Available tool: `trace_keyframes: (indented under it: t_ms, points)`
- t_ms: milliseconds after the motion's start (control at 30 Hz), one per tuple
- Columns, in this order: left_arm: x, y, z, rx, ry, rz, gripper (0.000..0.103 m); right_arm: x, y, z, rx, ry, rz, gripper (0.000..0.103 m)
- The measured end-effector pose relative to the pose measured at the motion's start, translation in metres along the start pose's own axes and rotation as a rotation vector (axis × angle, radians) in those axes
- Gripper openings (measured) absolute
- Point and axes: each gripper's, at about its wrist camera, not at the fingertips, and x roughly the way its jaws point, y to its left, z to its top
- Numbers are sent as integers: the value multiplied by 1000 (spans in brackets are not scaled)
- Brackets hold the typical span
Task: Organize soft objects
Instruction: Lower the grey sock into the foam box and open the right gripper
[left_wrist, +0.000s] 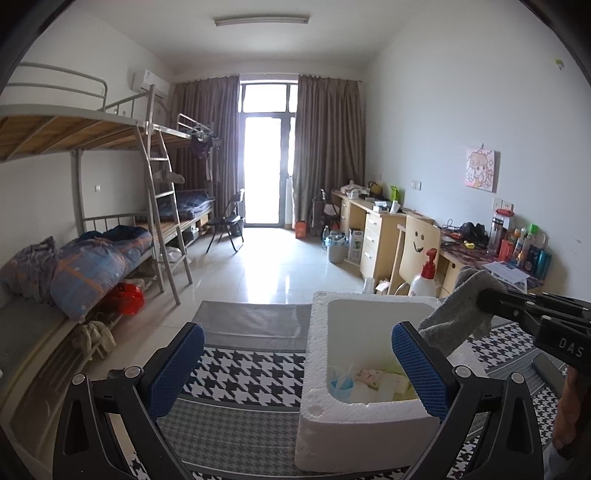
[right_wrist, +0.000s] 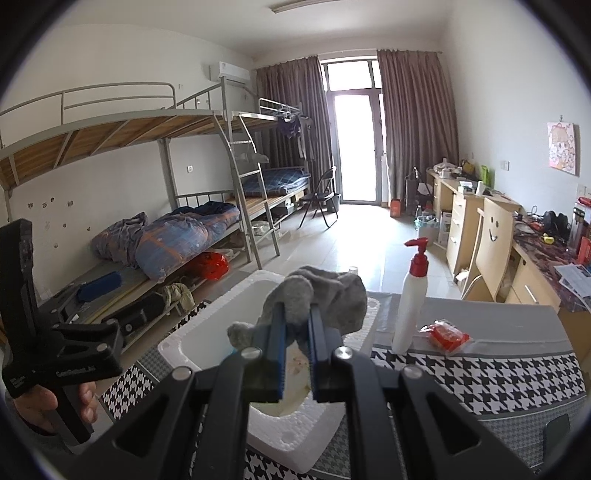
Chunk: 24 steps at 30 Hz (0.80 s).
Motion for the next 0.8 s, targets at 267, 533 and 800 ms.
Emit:
trace_keyframes:
  t_ms: [267, 533, 800]
  points:
    - [-9, 2, -4, 5, -10, 5, 102, 10, 7, 3, -11, 19, 11, 13]
    - [-13, 11, -7, 9, -15, 11, 102, 23, 8, 1, -17, 50, 17, 13]
    - [-13, 18, -10, 0, -3, 20, 102, 34, 13, 1, -22, 74, 15, 13]
